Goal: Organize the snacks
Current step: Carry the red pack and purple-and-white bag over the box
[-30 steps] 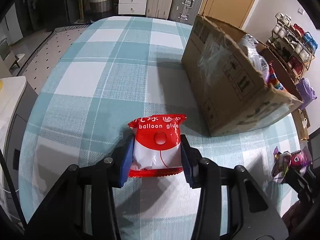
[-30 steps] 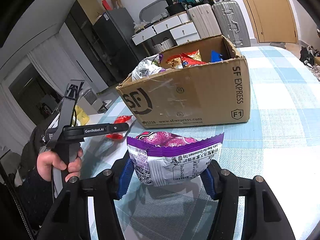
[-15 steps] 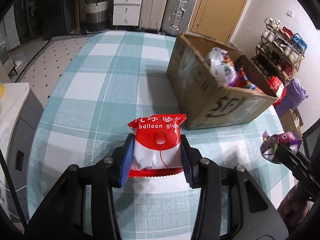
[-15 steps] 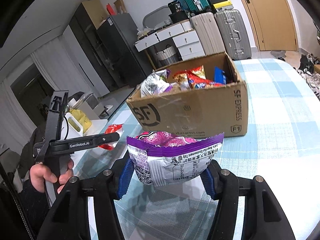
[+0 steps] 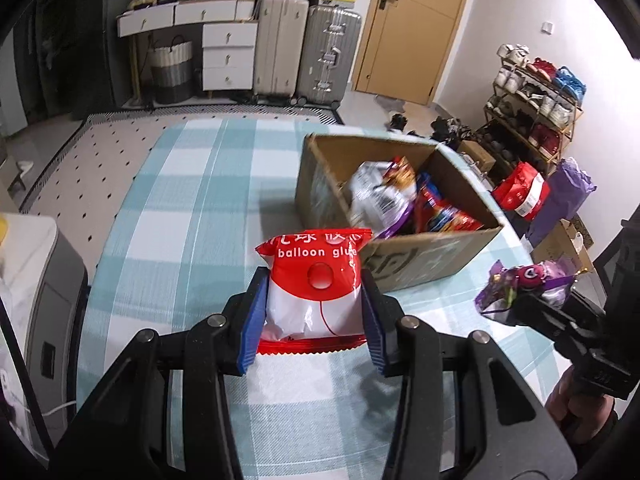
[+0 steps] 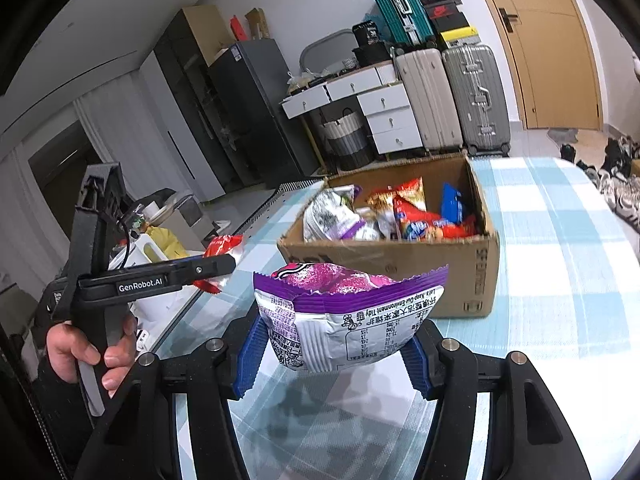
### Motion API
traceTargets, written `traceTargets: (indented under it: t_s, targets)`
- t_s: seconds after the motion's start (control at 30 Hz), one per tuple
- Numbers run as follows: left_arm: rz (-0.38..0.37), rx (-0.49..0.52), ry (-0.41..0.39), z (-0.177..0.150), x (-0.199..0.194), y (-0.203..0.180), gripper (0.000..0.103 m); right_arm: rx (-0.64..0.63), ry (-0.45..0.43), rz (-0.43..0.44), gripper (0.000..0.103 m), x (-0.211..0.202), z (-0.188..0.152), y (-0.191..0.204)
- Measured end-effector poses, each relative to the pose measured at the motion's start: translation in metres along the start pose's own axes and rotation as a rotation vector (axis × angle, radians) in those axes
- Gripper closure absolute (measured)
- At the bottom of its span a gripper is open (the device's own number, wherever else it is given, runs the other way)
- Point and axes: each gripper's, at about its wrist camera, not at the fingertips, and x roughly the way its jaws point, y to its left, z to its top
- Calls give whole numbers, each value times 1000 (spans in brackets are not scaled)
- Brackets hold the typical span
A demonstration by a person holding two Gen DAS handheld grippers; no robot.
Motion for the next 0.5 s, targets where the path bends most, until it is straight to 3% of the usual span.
traceTargets:
  t_s: [0.5]
  targets:
    - [-66,67,-42,56,-1,-37,63,-58,-69,-4,43,-13,61,7]
